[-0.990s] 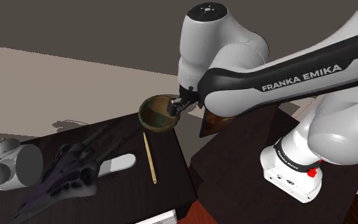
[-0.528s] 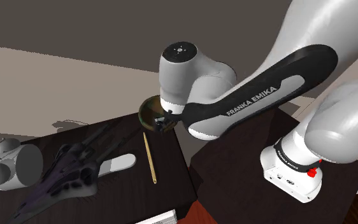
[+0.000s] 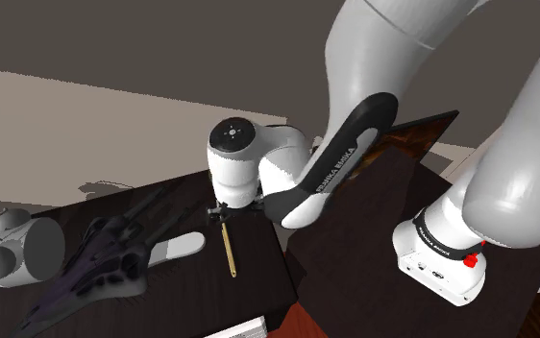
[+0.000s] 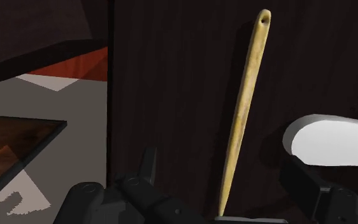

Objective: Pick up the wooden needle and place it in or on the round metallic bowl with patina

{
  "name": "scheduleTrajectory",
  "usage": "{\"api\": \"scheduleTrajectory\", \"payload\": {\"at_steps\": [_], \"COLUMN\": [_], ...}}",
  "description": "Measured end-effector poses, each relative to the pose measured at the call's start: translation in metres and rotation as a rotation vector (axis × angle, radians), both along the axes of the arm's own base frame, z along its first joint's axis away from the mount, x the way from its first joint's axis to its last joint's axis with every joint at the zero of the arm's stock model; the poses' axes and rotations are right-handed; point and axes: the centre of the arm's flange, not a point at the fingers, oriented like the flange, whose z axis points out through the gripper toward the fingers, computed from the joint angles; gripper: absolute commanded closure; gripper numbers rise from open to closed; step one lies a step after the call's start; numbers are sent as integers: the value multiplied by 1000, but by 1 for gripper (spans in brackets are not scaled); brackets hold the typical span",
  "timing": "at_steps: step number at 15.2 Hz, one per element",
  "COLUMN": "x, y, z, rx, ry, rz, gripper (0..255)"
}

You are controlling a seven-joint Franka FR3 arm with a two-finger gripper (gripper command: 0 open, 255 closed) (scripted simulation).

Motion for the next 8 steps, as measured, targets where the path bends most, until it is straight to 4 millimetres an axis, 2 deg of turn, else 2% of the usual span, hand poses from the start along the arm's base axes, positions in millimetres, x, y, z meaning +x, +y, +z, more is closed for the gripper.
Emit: {"api": "scheduleTrajectory", "payload": {"at_steps": [4, 8], "x": [11, 16], "y": [30, 36], "z": [-38, -59], "rx": [13, 15], "ry": [4, 5], "rz": [-39, -46], "gripper": [0, 0]}}
